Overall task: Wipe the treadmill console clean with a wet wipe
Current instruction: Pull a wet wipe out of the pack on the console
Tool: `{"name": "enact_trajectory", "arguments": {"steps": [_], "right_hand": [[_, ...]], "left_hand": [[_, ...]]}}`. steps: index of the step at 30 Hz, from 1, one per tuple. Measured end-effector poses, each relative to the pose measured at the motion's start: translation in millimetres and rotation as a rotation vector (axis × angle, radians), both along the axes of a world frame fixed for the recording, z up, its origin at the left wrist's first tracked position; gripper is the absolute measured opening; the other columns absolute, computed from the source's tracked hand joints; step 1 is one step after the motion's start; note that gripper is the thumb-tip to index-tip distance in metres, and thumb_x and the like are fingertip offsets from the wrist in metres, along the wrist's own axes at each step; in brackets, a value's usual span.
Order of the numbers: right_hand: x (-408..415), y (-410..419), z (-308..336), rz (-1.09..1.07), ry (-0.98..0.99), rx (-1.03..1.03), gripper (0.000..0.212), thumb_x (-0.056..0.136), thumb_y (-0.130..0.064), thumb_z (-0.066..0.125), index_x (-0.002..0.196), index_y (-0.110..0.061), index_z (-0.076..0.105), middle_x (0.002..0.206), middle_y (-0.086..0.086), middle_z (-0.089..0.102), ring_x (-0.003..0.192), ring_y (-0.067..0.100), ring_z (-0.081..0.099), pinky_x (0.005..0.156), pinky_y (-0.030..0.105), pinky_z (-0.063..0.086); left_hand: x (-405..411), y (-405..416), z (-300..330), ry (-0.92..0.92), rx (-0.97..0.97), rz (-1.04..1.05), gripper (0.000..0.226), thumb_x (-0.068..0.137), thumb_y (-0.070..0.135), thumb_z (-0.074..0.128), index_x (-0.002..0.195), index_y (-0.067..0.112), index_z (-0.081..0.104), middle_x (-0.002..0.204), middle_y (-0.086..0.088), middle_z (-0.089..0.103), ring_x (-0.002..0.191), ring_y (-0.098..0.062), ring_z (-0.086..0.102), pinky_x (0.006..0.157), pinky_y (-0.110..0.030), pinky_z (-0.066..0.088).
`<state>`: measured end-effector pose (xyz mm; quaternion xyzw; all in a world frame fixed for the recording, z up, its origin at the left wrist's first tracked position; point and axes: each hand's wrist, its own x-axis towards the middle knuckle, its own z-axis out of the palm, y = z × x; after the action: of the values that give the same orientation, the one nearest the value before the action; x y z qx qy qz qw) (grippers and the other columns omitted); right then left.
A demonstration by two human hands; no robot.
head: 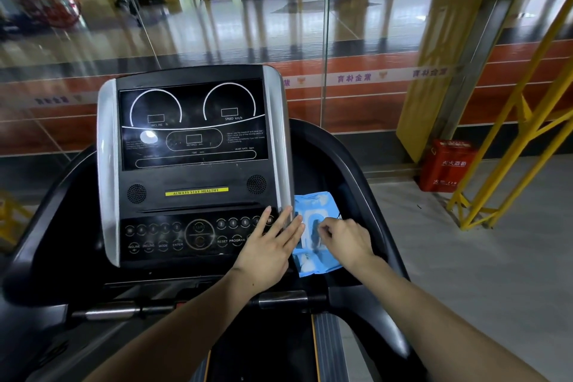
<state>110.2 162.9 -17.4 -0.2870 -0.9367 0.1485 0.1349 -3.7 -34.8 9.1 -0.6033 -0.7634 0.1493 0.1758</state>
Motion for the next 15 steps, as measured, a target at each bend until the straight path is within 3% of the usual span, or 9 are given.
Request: {"name": "enact_trajectory", "arguments": {"steps": [4, 6, 11, 15], "right_hand": [[-10.0, 2.1, 2.9, 0.043, -0.032, 0.016, 0.023, 0.100, -0.031, 0.058, 0.116, -0.031, 0.074, 0.114, -0.006, 0.067, 0.109, 0.015, 0.063, 0.080, 0.031, 0.053], [-13.4, 5.4, 3.8, 0.078, -0.071, 0.041, 0.022, 0.101, -0.029, 0.057, 0.114, -0.030, 0.075, 0.119, -0.010, 0.061, 0.112, 0.012, 0.061, 0.082, 0.029, 0.054], [-19.4, 6.3, 7.7, 0.118, -0.164, 0.136, 0.025, 0.101, -0.020, 0.054, 0.091, -0.025, 0.076, 0.103, -0.010, 0.063, 0.099, 0.011, 0.064, 0.074, 0.029, 0.054], [-23.9, 8.1, 9.0, 0.123, -0.179, 0.137, 0.021, 0.097, -0.018, 0.057, 0.092, -0.026, 0.076, 0.103, -0.010, 0.063, 0.097, 0.013, 0.065, 0.073, 0.030, 0.055]], "left_hand": [[-1.2, 0.3, -0.5, -0.012, -0.006, 0.001, 0.077, 0.104, 0.039, 0.037, 0.165, 0.010, 0.001, 0.174, -0.010, 0.000, 0.158, -0.038, -0.017, 0.121, -0.066, -0.019], [-1.5, 0.8, -0.5, -0.028, -0.012, 0.007, 0.078, 0.103, 0.039, 0.038, 0.165, 0.010, 0.001, 0.175, -0.010, 0.000, 0.158, -0.037, -0.016, 0.121, -0.067, -0.016], [-2.6, 1.3, -1.8, -0.029, -0.032, 0.013, 0.078, 0.104, 0.040, 0.037, 0.164, 0.011, -0.002, 0.174, -0.009, -0.004, 0.157, -0.036, -0.021, 0.120, -0.068, -0.017], [-2.8, 1.2, -1.2, -0.036, -0.035, 0.009, 0.075, 0.105, 0.039, 0.035, 0.164, 0.011, -0.001, 0.174, -0.008, -0.004, 0.156, -0.036, -0.023, 0.120, -0.069, -0.016]]}}
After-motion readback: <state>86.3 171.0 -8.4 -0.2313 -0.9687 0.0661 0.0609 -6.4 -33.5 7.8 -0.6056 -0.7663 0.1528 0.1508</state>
